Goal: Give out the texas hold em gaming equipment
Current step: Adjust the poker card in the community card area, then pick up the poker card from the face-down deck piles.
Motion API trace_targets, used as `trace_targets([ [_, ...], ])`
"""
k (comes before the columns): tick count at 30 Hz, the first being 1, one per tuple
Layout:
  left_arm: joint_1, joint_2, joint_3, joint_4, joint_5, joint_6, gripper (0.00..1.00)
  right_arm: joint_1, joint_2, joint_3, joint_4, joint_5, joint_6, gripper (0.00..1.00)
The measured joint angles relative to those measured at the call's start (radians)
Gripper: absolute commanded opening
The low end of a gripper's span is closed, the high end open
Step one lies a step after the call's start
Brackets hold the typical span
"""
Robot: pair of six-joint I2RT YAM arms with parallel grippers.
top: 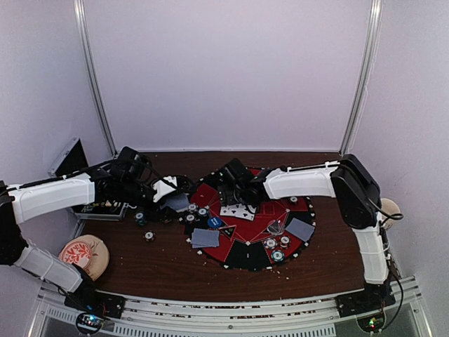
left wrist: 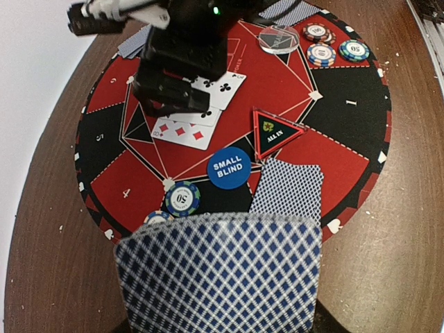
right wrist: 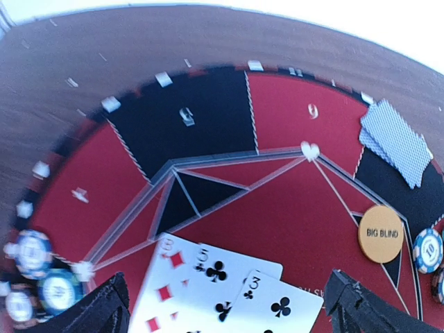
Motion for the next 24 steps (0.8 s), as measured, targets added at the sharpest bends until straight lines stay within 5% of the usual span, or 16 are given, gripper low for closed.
trace_targets([
  [11, 0.000, -0.008, 0.000, 0.000, 0.003, 0.000, 0.54, -0.014, -0.373, -0.351, 0.384, -0.432, 0.009, 0.97],
  [24, 0.000, -0.008, 0.000, 0.000, 0.003, 0.000, 0.54, 0.070, -0.280, -0.348, 0.592, -0.822, 0.130, 0.91],
])
